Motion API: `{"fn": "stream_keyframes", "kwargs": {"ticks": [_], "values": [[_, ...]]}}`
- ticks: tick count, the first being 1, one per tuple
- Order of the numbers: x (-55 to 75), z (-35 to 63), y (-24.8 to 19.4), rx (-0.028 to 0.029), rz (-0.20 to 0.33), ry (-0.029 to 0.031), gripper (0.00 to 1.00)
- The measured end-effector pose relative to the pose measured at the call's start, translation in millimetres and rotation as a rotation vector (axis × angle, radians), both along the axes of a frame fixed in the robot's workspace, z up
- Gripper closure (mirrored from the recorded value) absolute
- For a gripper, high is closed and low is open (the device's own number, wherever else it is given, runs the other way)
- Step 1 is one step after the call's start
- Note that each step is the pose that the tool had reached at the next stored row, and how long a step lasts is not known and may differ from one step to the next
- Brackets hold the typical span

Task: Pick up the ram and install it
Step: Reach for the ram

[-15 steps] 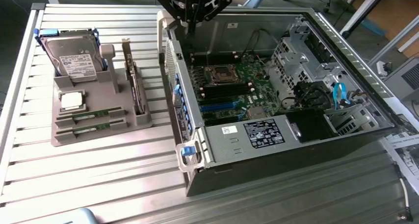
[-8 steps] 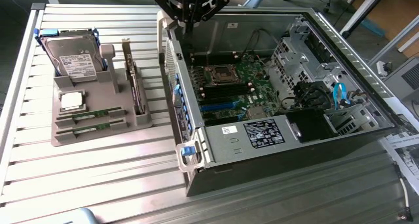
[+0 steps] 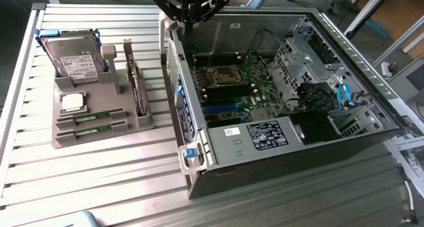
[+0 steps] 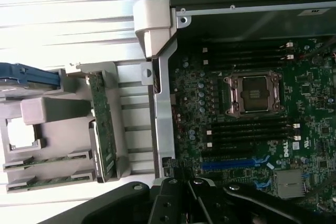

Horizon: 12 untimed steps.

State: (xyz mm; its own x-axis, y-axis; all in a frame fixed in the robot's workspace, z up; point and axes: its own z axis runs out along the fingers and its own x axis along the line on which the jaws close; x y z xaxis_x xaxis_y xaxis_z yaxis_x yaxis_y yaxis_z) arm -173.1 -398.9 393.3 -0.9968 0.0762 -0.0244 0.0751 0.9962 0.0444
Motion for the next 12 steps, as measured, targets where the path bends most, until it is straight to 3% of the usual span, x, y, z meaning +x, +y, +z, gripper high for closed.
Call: {"fn": "stream_keyframes", "kwargs": {"ticks": [12], "values": [[-8.2,0.0,0.0,0.0,0.0,0.0,0.89]]}}
